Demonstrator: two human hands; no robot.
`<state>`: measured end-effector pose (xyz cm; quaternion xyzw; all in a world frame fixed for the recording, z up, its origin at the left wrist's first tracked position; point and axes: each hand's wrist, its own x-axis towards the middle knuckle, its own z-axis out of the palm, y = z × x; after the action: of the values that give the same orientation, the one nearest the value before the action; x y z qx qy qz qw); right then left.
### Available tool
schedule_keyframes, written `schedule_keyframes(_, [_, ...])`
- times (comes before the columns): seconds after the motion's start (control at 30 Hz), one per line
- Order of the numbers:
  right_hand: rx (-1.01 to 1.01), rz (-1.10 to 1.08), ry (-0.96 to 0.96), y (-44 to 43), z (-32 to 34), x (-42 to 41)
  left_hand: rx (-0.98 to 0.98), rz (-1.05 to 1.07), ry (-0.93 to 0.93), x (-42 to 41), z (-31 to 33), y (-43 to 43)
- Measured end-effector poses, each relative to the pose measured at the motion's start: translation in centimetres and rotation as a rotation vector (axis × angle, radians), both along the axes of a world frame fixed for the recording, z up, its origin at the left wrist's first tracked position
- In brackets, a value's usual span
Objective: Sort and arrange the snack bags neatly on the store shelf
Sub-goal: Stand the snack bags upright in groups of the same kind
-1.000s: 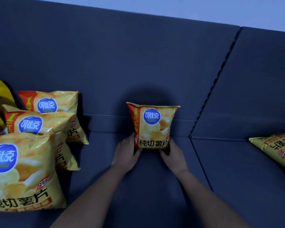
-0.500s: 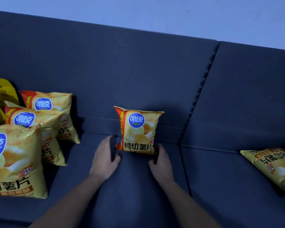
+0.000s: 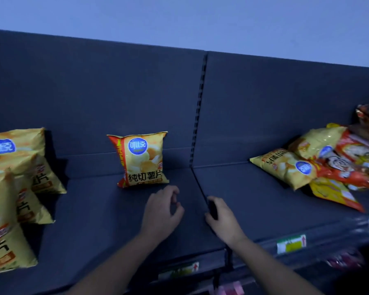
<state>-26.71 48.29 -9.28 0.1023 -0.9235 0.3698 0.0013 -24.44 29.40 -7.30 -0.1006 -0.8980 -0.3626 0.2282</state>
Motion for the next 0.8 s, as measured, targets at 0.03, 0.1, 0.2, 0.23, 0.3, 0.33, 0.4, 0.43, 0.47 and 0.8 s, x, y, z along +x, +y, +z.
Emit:
schedule_keyframes(0.03, [-0.008,-0.024,-0.008,0.7,0.4,0.3,0.013,-0.042,0.007,0.0,0.4,1.5])
schedule_keyframes(0.1, [-0.007,-0.045,-0.025,2.3,1.5,0.3,0.017,-0.117,0.014,-0.3,1.2,4.5])
schedule_keyframes(0.2, [0.009,-0.106,-0.02,5.3,4.0,-0.7,0.005,-0.212,-0.02,-1.3,2.4,8.3])
schedule_keyframes(0.23, [0.016,-0.14,0.006,6.6,4.8,-1.2,0.005,-0.24,-0.029,-1.8,2.8,9.6])
schedule_keyframes(0.3, [0.036,-0.217,0.064,9.7,6.2,-2.2,0.0,-0.288,-0.068,-3.0,3.2,12.2])
schedule_keyframes(0.33, [0.048,-0.257,0.078,11.3,6.7,-2.8,-0.014,-0.31,-0.106,-3.6,3.2,13.6])
schedule_keyframes(0.4, [0.056,-0.333,0.081,14.8,7.2,-3.8,-0.054,-0.339,-0.205,-5.1,3.1,16.4])
schedule_keyframes(0.43, [0.058,-0.376,0.078,16.5,7.4,-4.2,-0.062,-0.347,-0.259,-5.9,2.9,18.0])
schedule_keyframes(0.47, [0.066,-0.418,0.074,18.3,7.5,-4.7,-0.058,-0.352,-0.313,-6.8,2.7,19.6])
schedule_keyframes(0.8, [0.028,-0.549,0.058,30.6,5.8,-11.2,0.205,-0.162,-0.557,-16.0,0.8,32.8])
